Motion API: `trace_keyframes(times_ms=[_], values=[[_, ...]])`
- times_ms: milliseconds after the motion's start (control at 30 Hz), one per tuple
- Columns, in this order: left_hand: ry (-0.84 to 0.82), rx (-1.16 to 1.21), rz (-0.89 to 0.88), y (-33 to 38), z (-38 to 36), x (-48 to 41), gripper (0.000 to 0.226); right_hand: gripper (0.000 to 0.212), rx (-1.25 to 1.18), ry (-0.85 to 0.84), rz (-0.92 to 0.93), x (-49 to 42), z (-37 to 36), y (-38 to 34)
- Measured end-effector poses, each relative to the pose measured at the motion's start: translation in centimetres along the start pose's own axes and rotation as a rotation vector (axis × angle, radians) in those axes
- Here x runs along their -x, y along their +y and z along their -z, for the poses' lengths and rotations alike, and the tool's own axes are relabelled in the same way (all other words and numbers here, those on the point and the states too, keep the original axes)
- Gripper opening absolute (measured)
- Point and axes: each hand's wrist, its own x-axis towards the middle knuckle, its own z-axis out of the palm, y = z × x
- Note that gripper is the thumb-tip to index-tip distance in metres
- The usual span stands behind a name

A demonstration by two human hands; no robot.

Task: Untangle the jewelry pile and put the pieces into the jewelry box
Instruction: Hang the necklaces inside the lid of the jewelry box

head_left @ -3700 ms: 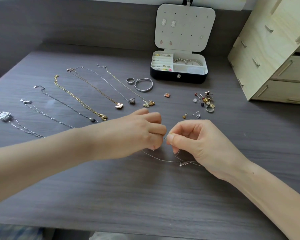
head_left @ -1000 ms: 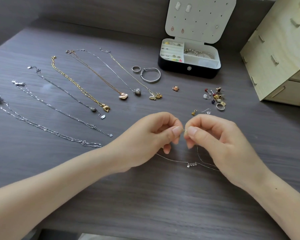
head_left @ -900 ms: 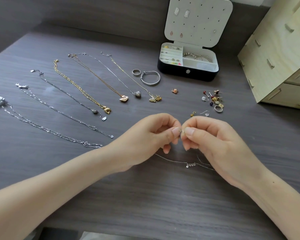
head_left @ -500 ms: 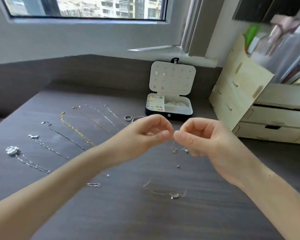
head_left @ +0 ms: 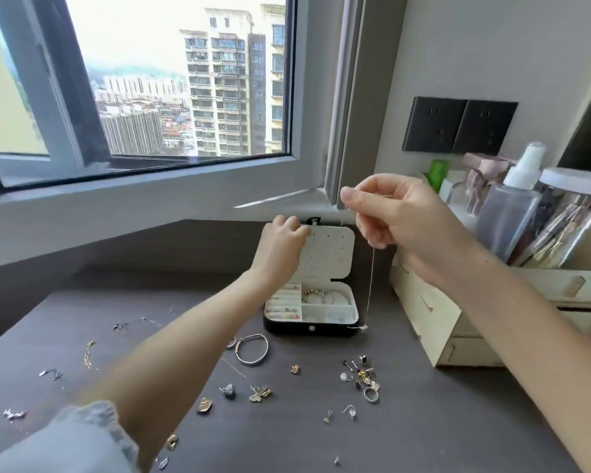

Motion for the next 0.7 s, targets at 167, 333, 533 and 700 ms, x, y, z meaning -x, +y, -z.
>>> trace_keyframes(times_ms=[167, 333, 533, 700], values=[[0.071, -0.010, 0.030, 1.0, -1.7, -1.6, 0.021, 0.024, 0.043, 0.080, -0.014, -3.5, 0.5, 0.9], [0.156, 0.025, 0.136, 1.1, -3.2, -2.8, 0.012, 0.023, 0.081, 0.114, -0.027, -5.6, 0.6, 1.6], [0.185, 0.227, 0.251, 0.5, -3.5, -3.4, 0.008, 0.023, 0.075, 0.093, -0.026, -6.8, 0.5, 2.5], [0.233, 0.205, 0.035, 0.0, -3.4, -2.6, 0.012, 0.024, 0.066, 0.111, -0.010, -7.4, 0.8, 2.8]])
